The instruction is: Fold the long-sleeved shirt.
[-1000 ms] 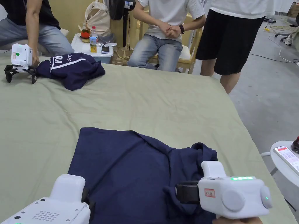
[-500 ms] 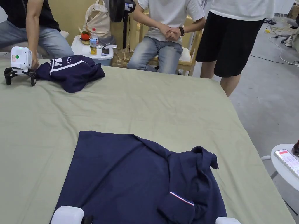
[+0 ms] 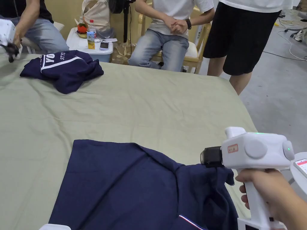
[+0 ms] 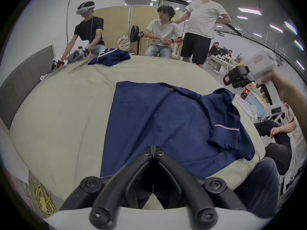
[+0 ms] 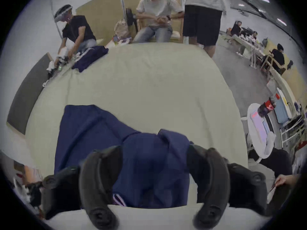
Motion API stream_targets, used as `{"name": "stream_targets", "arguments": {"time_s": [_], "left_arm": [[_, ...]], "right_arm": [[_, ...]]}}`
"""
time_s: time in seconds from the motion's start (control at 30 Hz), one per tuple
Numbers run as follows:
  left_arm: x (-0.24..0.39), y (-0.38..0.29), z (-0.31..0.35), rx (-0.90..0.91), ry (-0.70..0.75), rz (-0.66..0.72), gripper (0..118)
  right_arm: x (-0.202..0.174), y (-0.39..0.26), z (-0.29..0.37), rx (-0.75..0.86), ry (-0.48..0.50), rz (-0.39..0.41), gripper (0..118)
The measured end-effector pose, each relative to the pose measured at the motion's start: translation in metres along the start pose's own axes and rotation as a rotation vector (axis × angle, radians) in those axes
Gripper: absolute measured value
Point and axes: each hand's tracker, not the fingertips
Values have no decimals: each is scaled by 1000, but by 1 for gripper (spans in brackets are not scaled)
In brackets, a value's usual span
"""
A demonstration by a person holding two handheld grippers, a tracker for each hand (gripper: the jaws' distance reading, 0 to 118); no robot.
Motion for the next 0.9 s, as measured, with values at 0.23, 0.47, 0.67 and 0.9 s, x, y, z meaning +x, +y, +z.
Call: {"name": "stream_targets", "arguments": {"time_s": [0.23, 0.47, 0.67, 0.9], "left_arm": [[-10, 10, -22, -19, 36, 3, 0], [-34, 55, -66, -29, 42, -19, 0], [-87, 153, -165, -101, 37, 27, 47], [-124, 212, -260, -157, 76, -39, 96]], "right_arm": [[18, 10, -83, -230, -54, -86, 85], [13, 6, -109, -248, -46, -26, 26], [-2, 7, -104, -250, -74, 30, 26], [1, 10, -105, -248, -58, 52, 25]]}}
